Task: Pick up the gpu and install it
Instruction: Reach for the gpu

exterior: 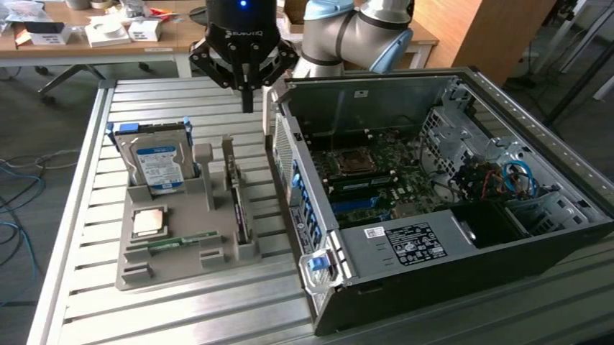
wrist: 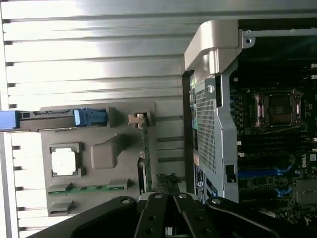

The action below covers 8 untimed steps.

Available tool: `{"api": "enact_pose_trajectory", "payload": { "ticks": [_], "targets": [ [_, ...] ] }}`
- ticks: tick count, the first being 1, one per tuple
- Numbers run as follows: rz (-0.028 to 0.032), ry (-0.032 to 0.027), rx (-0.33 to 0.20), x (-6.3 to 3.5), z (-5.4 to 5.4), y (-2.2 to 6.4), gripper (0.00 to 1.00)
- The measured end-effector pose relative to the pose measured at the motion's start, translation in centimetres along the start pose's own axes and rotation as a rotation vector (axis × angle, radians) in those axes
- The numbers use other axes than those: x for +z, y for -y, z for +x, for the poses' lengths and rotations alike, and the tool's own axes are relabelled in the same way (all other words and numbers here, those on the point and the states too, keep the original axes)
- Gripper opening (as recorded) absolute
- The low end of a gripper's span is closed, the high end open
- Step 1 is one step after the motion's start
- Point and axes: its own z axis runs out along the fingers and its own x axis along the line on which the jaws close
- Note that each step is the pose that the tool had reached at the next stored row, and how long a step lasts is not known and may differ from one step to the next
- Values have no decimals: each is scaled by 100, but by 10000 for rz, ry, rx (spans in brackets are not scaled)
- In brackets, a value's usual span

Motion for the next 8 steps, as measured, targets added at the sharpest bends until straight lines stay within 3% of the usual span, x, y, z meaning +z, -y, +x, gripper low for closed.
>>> {"api": "enact_pose_trajectory", "payload": {
  "ticks": [8],
  "targets": [
    [3, 1, 3, 4, 154, 12, 11]
  ]
}}
